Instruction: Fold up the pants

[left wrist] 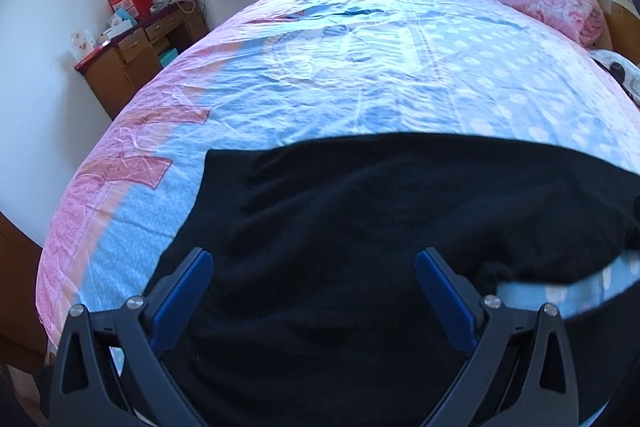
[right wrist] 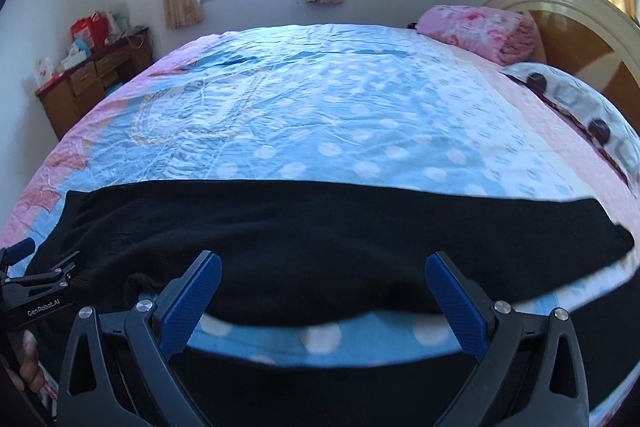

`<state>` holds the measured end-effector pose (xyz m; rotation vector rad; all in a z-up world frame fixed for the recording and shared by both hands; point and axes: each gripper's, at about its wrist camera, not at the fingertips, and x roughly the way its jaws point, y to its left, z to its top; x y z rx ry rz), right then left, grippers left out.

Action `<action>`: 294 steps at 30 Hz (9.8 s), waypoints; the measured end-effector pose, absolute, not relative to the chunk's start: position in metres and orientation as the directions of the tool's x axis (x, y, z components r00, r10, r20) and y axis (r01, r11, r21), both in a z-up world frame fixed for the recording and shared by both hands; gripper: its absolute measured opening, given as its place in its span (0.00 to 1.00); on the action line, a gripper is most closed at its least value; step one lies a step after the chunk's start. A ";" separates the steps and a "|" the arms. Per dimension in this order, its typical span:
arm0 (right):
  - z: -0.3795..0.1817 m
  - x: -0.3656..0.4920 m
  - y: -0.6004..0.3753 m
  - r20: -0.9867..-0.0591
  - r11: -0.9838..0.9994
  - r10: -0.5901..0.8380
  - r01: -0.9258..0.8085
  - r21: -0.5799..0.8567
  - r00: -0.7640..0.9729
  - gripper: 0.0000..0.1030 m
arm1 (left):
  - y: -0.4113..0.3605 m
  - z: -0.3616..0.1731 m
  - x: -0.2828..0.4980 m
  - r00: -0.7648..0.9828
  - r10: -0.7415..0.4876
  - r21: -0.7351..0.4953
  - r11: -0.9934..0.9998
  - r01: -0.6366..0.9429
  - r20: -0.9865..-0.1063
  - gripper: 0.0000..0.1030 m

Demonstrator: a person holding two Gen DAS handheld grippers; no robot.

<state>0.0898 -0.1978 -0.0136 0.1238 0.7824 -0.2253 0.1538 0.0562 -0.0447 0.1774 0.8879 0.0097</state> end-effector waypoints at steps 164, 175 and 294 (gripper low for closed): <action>-0.127 -0.057 -0.188 -0.655 0.768 0.412 0.146 0.624 0.634 0.04 | 0.181 -0.085 0.038 0.634 -0.054 -0.108 0.993 -0.048 -0.772 0.16; -0.100 -0.080 -0.199 -0.621 0.747 0.477 0.085 0.659 0.622 0.72 | 0.220 -0.037 0.016 0.710 0.247 0.040 0.955 -0.294 -0.659 0.61; 0.001 -0.155 -0.491 -0.502 0.576 -0.140 0.482 0.660 0.854 0.07 | 0.123 -0.086 0.095 0.673 0.139 0.110 0.990 -0.086 -0.727 0.68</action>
